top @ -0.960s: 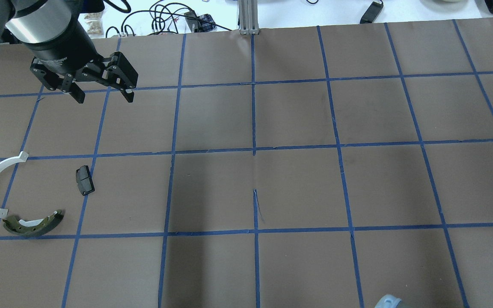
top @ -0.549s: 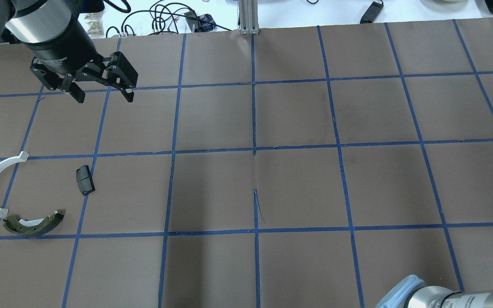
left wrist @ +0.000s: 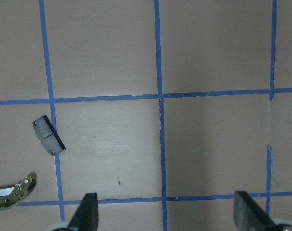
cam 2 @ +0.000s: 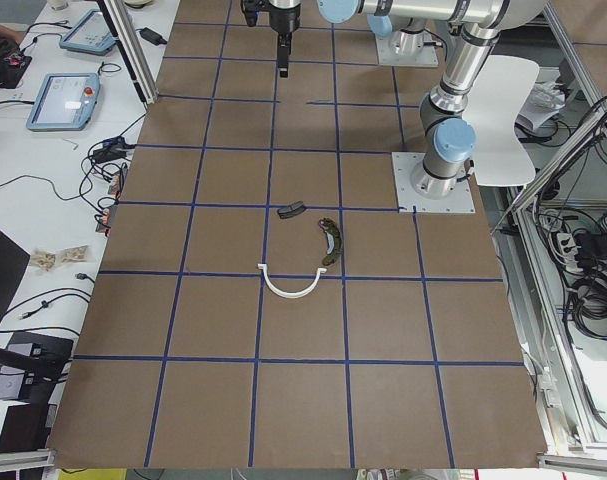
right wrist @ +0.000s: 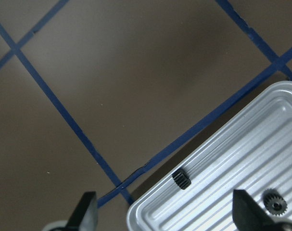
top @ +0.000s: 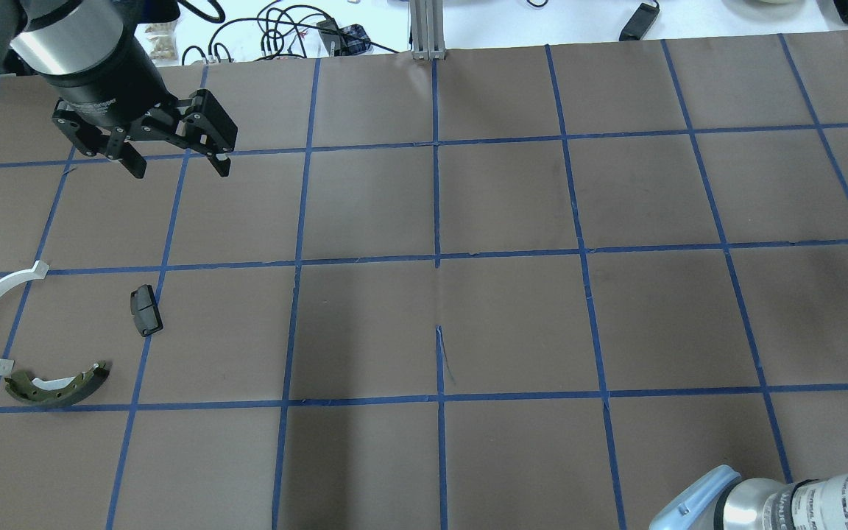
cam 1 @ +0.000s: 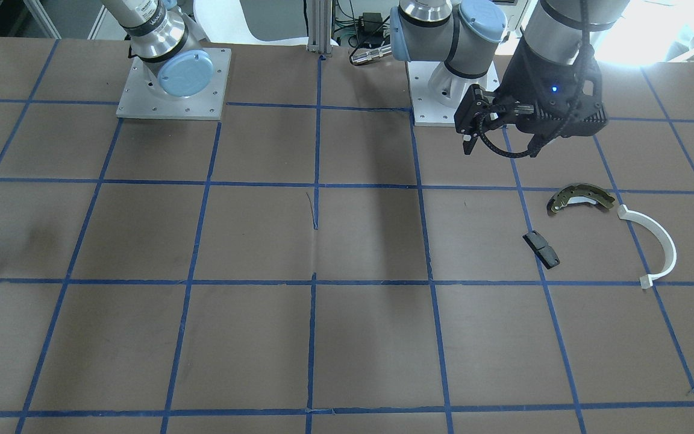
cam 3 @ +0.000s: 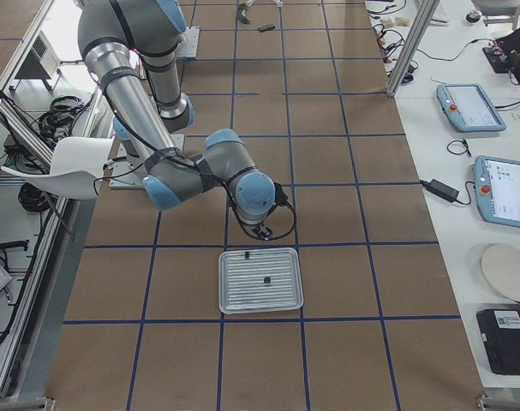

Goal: Place bearing gear from tray to pile

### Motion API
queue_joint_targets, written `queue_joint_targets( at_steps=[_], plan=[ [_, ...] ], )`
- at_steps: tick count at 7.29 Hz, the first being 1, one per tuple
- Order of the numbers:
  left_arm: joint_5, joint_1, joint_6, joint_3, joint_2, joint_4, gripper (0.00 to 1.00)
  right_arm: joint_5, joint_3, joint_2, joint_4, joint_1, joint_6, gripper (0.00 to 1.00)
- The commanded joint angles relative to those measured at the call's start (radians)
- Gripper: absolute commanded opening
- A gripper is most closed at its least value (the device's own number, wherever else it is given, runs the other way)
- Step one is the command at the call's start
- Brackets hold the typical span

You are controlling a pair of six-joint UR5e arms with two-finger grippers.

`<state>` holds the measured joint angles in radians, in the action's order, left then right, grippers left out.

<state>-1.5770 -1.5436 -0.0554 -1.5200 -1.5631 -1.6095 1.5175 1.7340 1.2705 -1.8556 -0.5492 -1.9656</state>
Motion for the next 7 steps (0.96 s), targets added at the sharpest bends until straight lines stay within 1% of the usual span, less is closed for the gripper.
queue_joint_targets(
  at_steps=[1,2,3,4,6,7],
  plan=[
    [0.000,-0.001,0.000,0.000,0.000,0.003,1.00,-0.043,0.067,-0.062,-0.198,0.005,-0.213,1.00],
    [0.000,0.000,0.000,0.000,0.000,0.003,1.00,-0.092,0.059,-0.088,-0.206,0.009,-0.308,1.00],
    [0.000,0.000,0.000,0.000,0.000,0.003,1.00,-0.091,0.061,-0.115,-0.249,0.008,-0.332,1.00],
    [0.000,-0.001,0.000,-0.002,0.000,0.003,1.00,-0.089,0.070,-0.123,-0.273,0.009,-0.416,0.97],
    [0.000,-0.001,0.000,-0.002,0.000,0.003,1.00,-0.065,0.079,-0.123,-0.272,0.009,-0.476,0.96],
    [0.000,-0.001,-0.001,-0.003,0.001,0.003,1.00,-0.016,0.097,-0.123,-0.271,0.009,-0.481,0.96]
  ],
)
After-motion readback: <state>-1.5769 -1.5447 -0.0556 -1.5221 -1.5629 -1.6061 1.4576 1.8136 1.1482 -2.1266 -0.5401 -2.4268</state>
